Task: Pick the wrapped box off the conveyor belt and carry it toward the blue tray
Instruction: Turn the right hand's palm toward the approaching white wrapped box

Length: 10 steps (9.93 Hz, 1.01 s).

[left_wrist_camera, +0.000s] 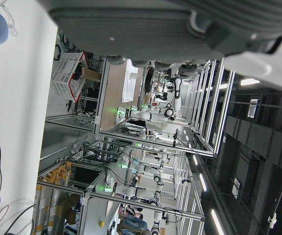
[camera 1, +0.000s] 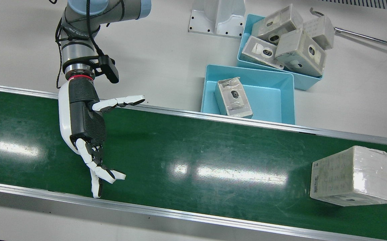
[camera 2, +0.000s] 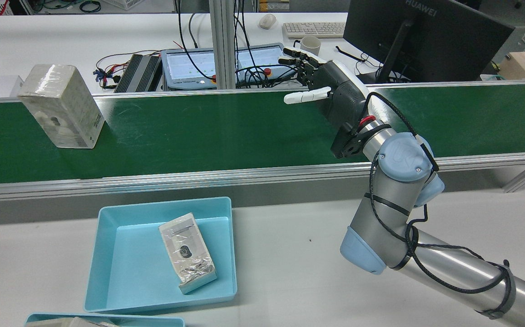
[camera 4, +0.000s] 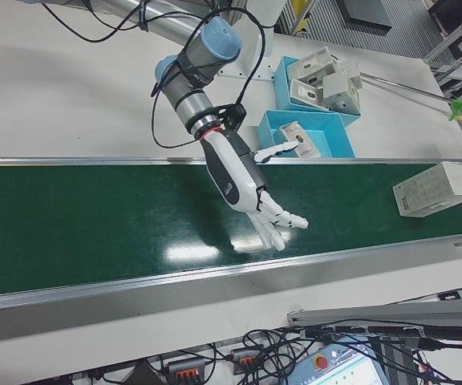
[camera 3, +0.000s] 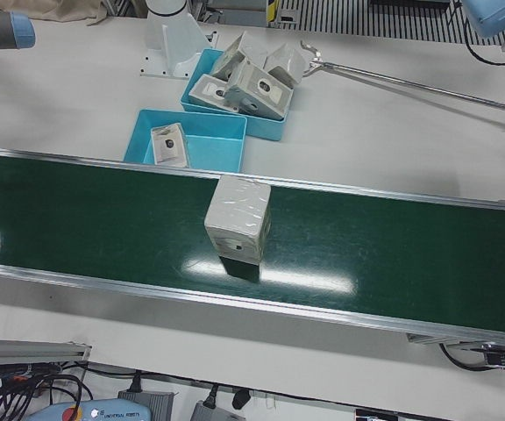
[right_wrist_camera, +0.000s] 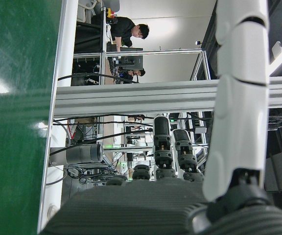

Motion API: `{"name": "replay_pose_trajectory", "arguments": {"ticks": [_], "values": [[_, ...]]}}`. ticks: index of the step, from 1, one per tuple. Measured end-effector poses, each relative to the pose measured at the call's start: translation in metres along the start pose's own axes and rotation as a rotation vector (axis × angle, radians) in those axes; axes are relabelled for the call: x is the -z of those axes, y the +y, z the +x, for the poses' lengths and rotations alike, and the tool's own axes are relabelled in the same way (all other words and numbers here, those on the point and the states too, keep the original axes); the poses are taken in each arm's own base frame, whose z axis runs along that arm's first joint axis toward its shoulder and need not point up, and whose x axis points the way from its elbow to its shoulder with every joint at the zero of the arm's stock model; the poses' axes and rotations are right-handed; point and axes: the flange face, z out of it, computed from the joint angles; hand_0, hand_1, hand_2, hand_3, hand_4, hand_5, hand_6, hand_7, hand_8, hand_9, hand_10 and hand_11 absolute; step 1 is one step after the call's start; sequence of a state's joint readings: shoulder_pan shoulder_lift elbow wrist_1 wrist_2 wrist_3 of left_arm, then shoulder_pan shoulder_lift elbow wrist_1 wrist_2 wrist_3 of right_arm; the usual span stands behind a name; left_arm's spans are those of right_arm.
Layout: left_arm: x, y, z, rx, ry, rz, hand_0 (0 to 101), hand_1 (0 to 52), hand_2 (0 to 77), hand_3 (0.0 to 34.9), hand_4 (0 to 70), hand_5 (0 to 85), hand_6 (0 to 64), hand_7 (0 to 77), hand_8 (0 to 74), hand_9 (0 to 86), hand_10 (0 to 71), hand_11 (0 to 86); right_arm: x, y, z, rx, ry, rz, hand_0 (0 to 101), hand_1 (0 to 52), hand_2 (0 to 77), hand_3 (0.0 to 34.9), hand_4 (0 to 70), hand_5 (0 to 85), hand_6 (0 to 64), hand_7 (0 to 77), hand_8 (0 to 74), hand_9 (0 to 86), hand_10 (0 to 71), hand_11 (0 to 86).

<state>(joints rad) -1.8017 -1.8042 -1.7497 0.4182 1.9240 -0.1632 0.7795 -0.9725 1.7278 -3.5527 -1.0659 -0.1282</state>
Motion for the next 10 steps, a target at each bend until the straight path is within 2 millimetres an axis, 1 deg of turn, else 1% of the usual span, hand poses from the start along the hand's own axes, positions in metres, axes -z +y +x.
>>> {"name": "replay_pose_trajectory", "arguments": {"ticks": [4, 8, 9, 10], "values": [[0.000, 0.000, 0.000, 0.000, 0.000, 0.000, 0, 0.0, 0.5, 0.0, 0.0, 1.1, 0.5, 0.5, 0.5, 0.5, 0.0, 0.5, -0.001, -0.002, 0.005, 0.002, 0.003, 0.003, 48, 13.1, 8.2, 0.1, 12.5, 15.3, 9.3, 25.1, 1.6, 4.4, 0.0, 1.1], [0.000, 0.000, 0.000, 0.000, 0.000, 0.000, 0, 0.0, 1.1, 0.0, 0.0, 1.1, 0.5, 0.5, 0.5, 0.5, 0.5, 0.5, -0.001, -0.010, 0.011, 0.006, 0.011, 0.015, 48, 13.1, 7.6, 0.1, 12.5, 15.3, 8.7, 25.1, 2.7, 4.9, 0.0, 1.1], [0.000, 0.000, 0.000, 0.000, 0.000, 0.000, 0, 0.0, 1.1, 0.0, 0.0, 1.1, 0.5, 0.5, 0.5, 0.5, 0.0, 0.5, -0.001, -0.011, 0.012, 0.006, 0.012, 0.017, 48, 12.0, 7.6, 0.2, 12.5, 15.3, 9.3, 25.1, 2.7, 4.9, 0.0, 1.1], [0.000, 0.000, 0.000, 0.000, 0.000, 0.000, 0, 0.0, 0.5, 0.0, 0.0, 0.5, 0.5, 0.5, 0.5, 0.5, 0.5, 0.5, -0.001, -0.012, 0.013, 0.005, 0.014, 0.018, 48, 12.0, 7.6, 0.2, 12.5, 15.3, 9.3, 25.1, 2.7, 4.9, 0.0, 1.1]]}}
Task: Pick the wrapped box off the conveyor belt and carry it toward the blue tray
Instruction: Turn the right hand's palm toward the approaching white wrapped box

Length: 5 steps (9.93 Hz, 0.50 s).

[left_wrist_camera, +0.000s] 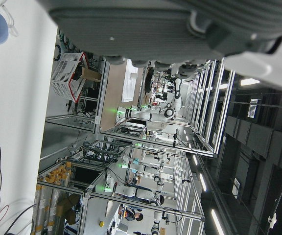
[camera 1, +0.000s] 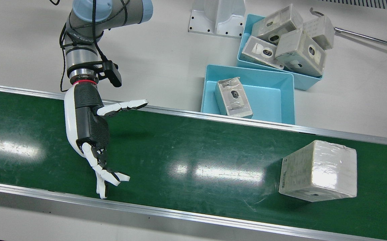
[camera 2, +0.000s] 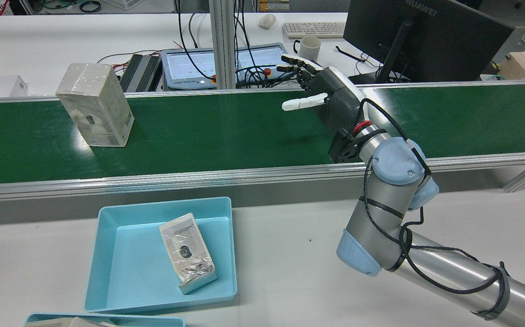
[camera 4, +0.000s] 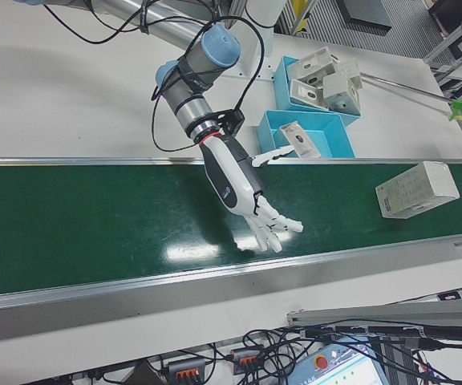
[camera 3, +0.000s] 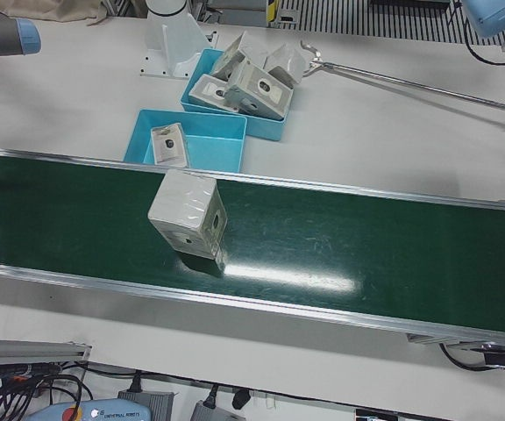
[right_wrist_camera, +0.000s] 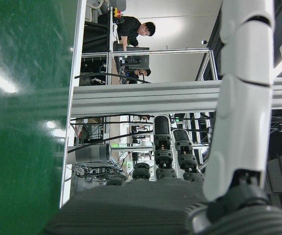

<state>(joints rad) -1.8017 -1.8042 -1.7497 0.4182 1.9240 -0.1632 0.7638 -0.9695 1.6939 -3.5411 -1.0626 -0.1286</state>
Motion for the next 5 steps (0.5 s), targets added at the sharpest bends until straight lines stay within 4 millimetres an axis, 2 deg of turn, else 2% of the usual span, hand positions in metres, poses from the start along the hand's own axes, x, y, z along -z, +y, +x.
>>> {"name": "replay_pose_trajectory", "arguments": {"ticks": [5], "values": [[0.0000, 0.0000, 0.0000, 0.000, 0.000, 0.000, 0, 0.0, 1.1, 0.0, 0.0, 0.5, 0.5, 0.5, 0.5, 0.5, 0.0, 0.5, -0.0015, 0.0036, 0.0034, -0.006, 0.003, -0.005, 48, 12.0, 6.5, 0.2, 13.6, 15.3, 8.7, 25.1, 2.7, 4.9, 0.0, 1.1]]}}
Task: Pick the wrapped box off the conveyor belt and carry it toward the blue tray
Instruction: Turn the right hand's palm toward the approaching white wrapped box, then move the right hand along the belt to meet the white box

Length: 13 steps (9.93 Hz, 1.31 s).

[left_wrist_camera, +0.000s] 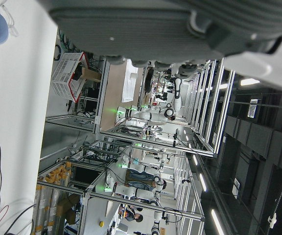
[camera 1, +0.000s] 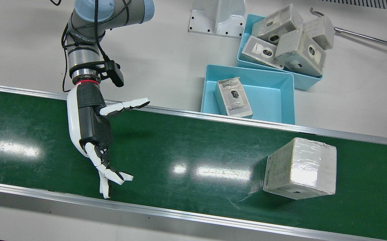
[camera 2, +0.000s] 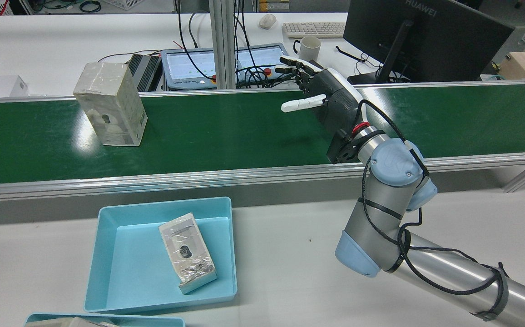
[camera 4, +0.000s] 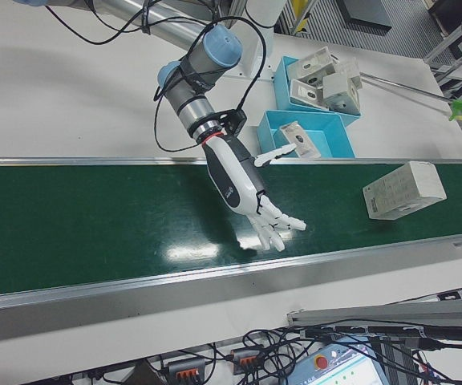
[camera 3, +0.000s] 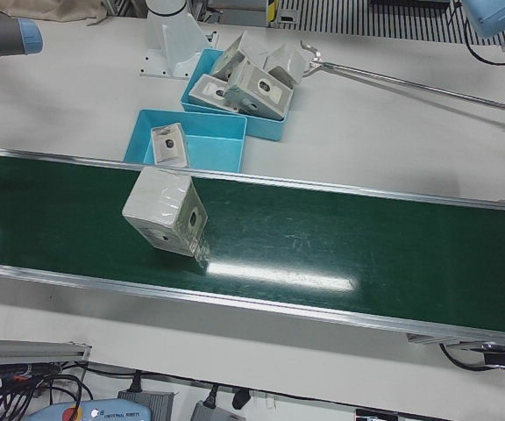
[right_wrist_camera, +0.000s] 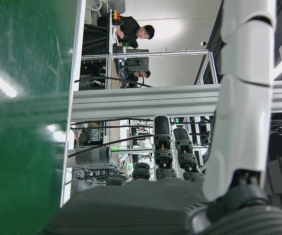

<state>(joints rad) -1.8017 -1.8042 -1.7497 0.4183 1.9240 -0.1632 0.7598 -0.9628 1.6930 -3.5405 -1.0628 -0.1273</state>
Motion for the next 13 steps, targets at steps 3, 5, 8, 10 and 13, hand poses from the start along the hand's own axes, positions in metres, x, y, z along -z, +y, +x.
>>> {"name": "replay_pose_trajectory", "arguments": {"ticks": [3, 5, 8, 10, 13], "values": [[0.0000, 0.0000, 0.0000, 0.000, 0.000, 0.000, 0, 0.0, 1.1, 0.0, 0.0, 1.1, 0.5, 0.5, 0.5, 0.5, 0.5, 0.5, -0.0025, 0.0041, 0.0011, -0.002, -0.001, -0.005, 48, 13.1, 7.6, 0.2, 14.2, 16.4, 8.7, 25.1, 2.7, 4.9, 0.0, 1.1], [0.0000, 0.0000, 0.0000, 0.000, 0.000, 0.000, 0, 0.0, 0.5, 0.0, 0.0, 1.1, 0.5, 0.5, 0.5, 0.5, 0.0, 0.5, -0.0038, 0.0058, 0.0016, -0.003, -0.002, -0.008, 48, 13.1, 8.2, 0.2, 13.6, 18.0, 10.4, 26.2, 2.7, 6.0, 0.0, 1.1], [0.0000, 0.0000, 0.0000, 0.000, 0.000, 0.000, 0, 0.0, 1.1, 0.0, 0.0, 1.1, 0.5, 0.5, 0.5, 0.5, 0.5, 0.5, -0.0044, 0.0066, 0.0012, -0.004, -0.009, -0.008, 49, 25.1, 18.5, 0.2, 17.5, 23.5, 12.0, 31.1, 6.0, 8.2, 1.1, 1.1], [0.0000, 0.0000, 0.0000, 0.000, 0.000, 0.000, 0, 0.0, 1.1, 0.0, 0.0, 1.1, 0.5, 0.5, 0.5, 0.5, 0.5, 0.5, -0.0050, 0.0079, 0.0009, -0.006, -0.013, -0.010, 58, 31.1, 27.3, 0.3, 21.8, 43.6, 15.8, 33.8, 7.6, 10.4, 1.1, 7.1], [0.0000, 0.0000, 0.0000, 0.000, 0.000, 0.000, 0, 0.0, 0.5, 0.0, 0.0, 0.5, 0.5, 0.5, 0.5, 0.5, 0.5, 0.5, -0.0054, 0.0088, 0.0009, -0.007, -0.015, -0.011, 62, 33.3, 40.9, 0.0, 27.3, 63.8, 18.0, 36.5, 7.6, 10.4, 2.2, 7.1]]}}
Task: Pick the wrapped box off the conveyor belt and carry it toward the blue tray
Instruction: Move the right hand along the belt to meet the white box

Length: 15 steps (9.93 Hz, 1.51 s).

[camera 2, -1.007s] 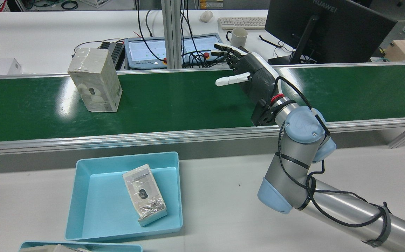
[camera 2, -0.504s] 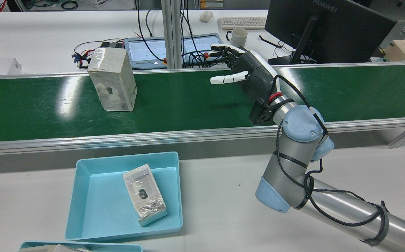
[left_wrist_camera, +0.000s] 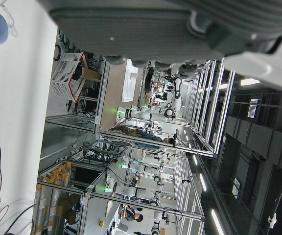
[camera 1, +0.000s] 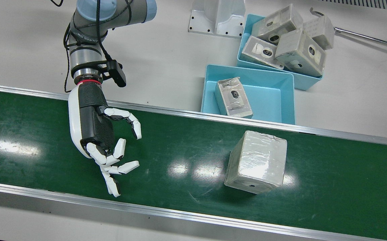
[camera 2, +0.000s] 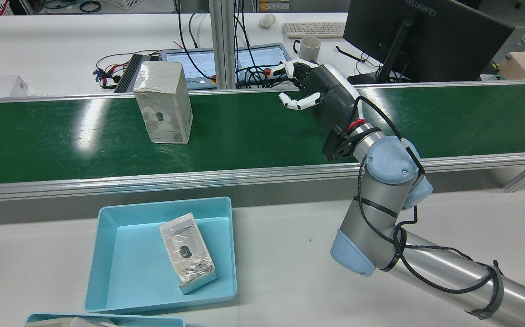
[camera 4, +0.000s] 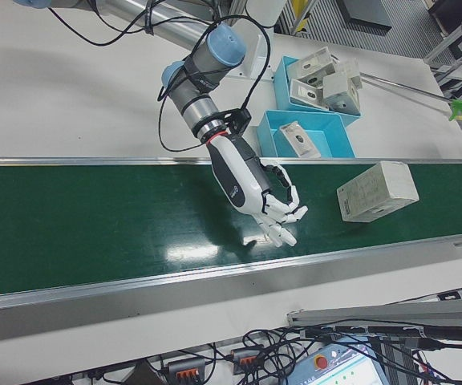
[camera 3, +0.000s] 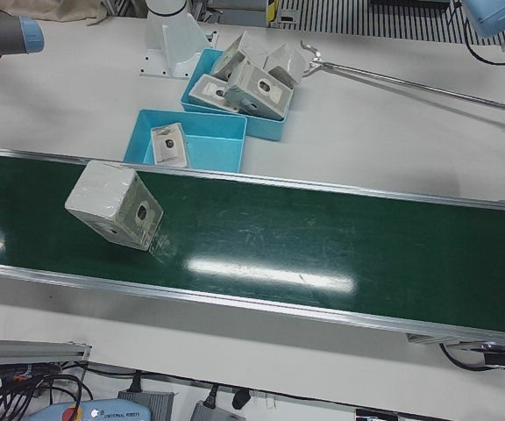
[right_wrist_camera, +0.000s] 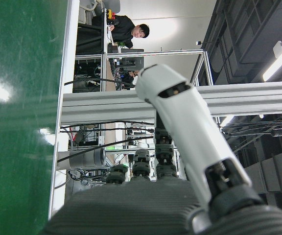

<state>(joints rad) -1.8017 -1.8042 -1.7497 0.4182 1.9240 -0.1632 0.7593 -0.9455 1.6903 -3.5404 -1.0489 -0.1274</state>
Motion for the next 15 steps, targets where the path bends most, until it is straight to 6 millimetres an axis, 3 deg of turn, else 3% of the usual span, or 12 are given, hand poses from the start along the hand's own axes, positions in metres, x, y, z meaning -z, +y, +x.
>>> {"name": "replay_pose_trajectory", "arguments": {"ticks": [1, 2, 3, 4, 5, 6, 7, 8, 10, 15], "values": [[0.000, 0.000, 0.000, 0.000, 0.000, 0.000, 0, 0.0, 0.5, 0.0, 0.0, 0.5, 0.5, 0.5, 0.5, 0.5, 0.5, 0.5, 0.000, 0.000, 0.000, 0.000, -0.001, 0.000, 60, 30.5, 39.8, 0.0, 27.3, 65.4, 18.0, 37.1, 7.6, 10.4, 2.7, 6.5], [0.000, 0.000, 0.000, 0.000, 0.000, 0.000, 0, 0.0, 0.5, 0.0, 0.0, 0.5, 0.5, 0.5, 0.5, 0.5, 0.5, 0.5, 0.000, 0.000, 0.000, 0.001, 0.000, 0.001, 54, 19.1, 33.3, 0.0, 24.5, 63.3, 18.0, 37.1, 6.5, 10.4, 2.7, 4.4], [0.000, 0.000, 0.000, 0.000, 0.000, 0.000, 0, 0.0, 0.5, 0.0, 0.0, 0.5, 0.5, 0.5, 0.5, 0.5, 0.5, 0.5, 0.000, -0.001, 0.000, 0.002, 0.000, 0.001, 48, 9.8, 10.4, 0.0, 16.4, 42.0, 12.5, 31.6, 6.0, 8.7, 0.0, 1.1], [0.000, 0.000, 0.000, 0.000, 0.000, 0.000, 0, 0.0, 1.1, 0.0, 0.0, 1.1, 0.5, 0.5, 0.5, 0.5, 0.5, 0.5, 0.000, -0.001, 0.001, 0.003, 0.002, 0.002, 48, 9.8, 10.4, 0.0, 16.4, 42.0, 12.5, 31.6, 6.0, 8.7, 0.0, 1.1], [0.000, 0.000, 0.000, 0.000, 0.000, 0.000, 0, 0.0, 0.5, 0.0, 0.0, 0.5, 0.5, 0.5, 0.5, 0.5, 0.5, 0.5, 0.001, -0.001, 0.001, 0.004, 0.002, 0.002, 48, 9.8, 2.2, 0.0, 12.0, 31.1, 10.4, 26.2, 6.0, 6.5, 0.0, 1.1], [0.000, 0.000, 0.000, 0.000, 0.000, 0.000, 0, 0.0, 0.5, 0.0, 0.0, 0.5, 0.5, 0.5, 0.5, 0.5, 0.5, 0.5, 0.001, -0.001, 0.002, 0.004, 0.003, 0.003, 49, 14.2, 1.6, 0.0, 10.4, 10.4, 8.7, 20.7, 1.6, 3.3, 0.0, 1.1], [0.000, 0.000, 0.000, 0.000, 0.000, 0.000, 0, 0.0, 1.1, 0.0, 0.0, 1.1, 0.5, 0.5, 0.5, 0.5, 0.5, 0.5, 0.001, -0.001, 0.002, 0.005, 0.004, 0.003, 49, 14.2, 1.6, 0.0, 10.4, 10.4, 8.7, 20.7, 1.6, 3.3, 0.0, 1.1], [0.000, 0.000, 0.000, 0.000, 0.000, 0.000, 0, 0.0, 1.1, 0.0, 0.0, 1.1, 0.5, 0.5, 0.5, 0.5, 0.5, 0.5, 0.001, -0.001, 0.003, 0.004, 0.006, 0.003, 48, 14.2, 7.1, 0.0, 9.8, 13.6, 8.7, 20.2, 1.6, 3.3, 0.0, 1.1], [0.000, 0.000, 0.000, 0.000, 0.000, 0.000, 0, 0.0, 0.5, 0.0, 0.0, 0.5, 0.5, 0.5, 0.5, 0.5, 0.0, 0.5, -0.001, 0.003, 0.010, 0.000, 0.012, -0.001, 49, 14.2, 4.9, 0.0, 9.3, 13.6, 6.5, 20.2, 1.6, 3.3, 0.0, 1.1], [0.000, 0.000, 0.000, 0.000, 0.000, 0.000, 0, 0.0, 1.1, 0.0, 0.0, 1.1, 0.5, 0.5, 0.5, 0.5, 0.5, 0.5, -0.030, 0.018, 0.050, -0.004, 0.042, 0.007, 50, 15.3, 5.5, 0.0, 9.3, 13.6, 6.5, 20.2, 2.2, 3.3, 0.0, 1.1]]}}
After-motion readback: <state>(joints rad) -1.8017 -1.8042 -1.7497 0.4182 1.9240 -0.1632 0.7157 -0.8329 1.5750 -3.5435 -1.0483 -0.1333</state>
